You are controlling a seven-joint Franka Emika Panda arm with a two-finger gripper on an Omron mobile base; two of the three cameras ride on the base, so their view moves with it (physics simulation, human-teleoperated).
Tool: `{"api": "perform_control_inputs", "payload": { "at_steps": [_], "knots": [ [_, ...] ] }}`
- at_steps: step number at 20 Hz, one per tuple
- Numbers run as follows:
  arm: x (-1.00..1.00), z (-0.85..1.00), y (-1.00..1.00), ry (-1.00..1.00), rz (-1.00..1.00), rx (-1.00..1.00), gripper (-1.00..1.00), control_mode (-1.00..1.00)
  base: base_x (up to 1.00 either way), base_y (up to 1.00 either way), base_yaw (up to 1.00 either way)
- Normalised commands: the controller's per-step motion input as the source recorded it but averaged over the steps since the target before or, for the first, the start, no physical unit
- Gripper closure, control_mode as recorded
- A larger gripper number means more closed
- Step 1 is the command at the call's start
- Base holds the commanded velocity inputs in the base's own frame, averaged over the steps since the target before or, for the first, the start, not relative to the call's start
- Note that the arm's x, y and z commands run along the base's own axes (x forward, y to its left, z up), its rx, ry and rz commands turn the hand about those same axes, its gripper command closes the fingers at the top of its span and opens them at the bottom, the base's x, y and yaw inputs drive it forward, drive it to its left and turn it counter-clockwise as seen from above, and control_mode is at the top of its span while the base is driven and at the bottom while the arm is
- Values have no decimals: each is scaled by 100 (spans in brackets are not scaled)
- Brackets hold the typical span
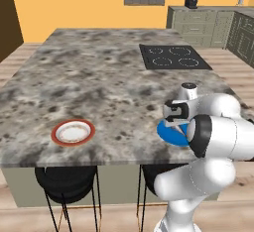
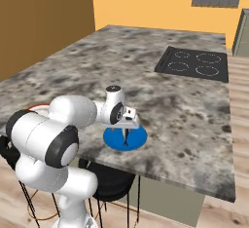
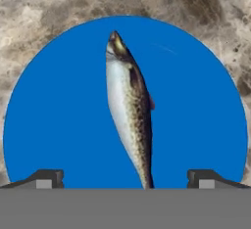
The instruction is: Transport the fish and lime to the fridge. Place the fish on the rack containing meat and place the lime on the rack containing the vegetable, ensuring meats and vegetables are on different racks.
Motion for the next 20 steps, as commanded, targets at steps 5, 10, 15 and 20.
{"api": "perform_control_inputs", "payload": {
  "at_steps": [5, 10, 15, 20],
  "knots": [
    [25, -33, -3, 0, 4, 1, -100, -100, 0, 0, 0],
    [16, -27, -2, 1, 2, 1, -100, -100, 0, 0, 0],
    [18, -23, -1, 1, 3, 0, -100, -100, 0, 0, 0],
    [10, -28, -3, 0, 4, 0, 100, -100, 0, 0, 0]
  ]
}}
